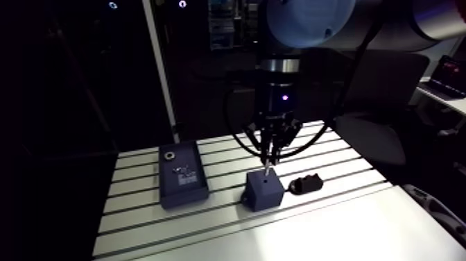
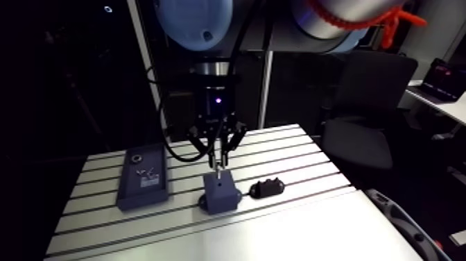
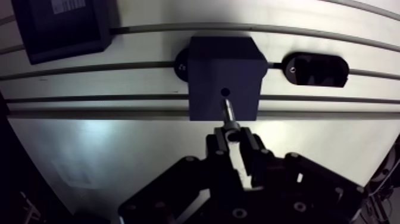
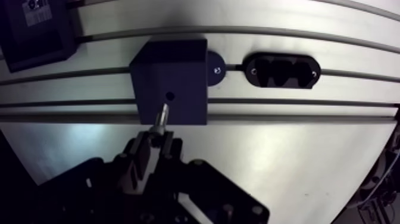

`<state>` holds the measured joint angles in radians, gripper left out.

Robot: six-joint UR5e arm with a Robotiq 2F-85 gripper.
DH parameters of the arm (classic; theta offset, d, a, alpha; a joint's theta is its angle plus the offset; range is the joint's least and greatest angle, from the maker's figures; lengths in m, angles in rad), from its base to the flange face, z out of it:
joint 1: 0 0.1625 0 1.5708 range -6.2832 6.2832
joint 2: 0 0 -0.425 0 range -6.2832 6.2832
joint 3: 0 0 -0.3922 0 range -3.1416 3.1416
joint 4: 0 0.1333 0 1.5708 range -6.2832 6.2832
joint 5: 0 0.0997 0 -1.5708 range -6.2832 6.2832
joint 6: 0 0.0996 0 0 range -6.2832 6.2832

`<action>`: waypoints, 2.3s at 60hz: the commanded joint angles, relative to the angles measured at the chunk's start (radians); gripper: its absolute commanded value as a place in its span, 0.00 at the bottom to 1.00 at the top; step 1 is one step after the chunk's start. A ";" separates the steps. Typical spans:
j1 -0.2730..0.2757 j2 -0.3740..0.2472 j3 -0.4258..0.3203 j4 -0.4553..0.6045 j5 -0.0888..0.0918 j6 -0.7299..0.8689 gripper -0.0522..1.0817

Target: Pick up the M10 bolt and insert it into the hole until fully seated.

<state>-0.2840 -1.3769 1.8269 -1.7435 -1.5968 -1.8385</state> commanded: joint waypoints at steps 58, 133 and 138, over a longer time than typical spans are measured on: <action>0.008 0.031 -0.008 0.008 -0.018 0.000 1.00; 0.023 0.026 -0.004 0.006 -0.048 -0.001 1.00; 0.023 0.027 -0.004 0.003 -0.048 -0.001 1.00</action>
<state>-0.2609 -1.3525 1.8227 -1.7345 -1.6436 -1.8400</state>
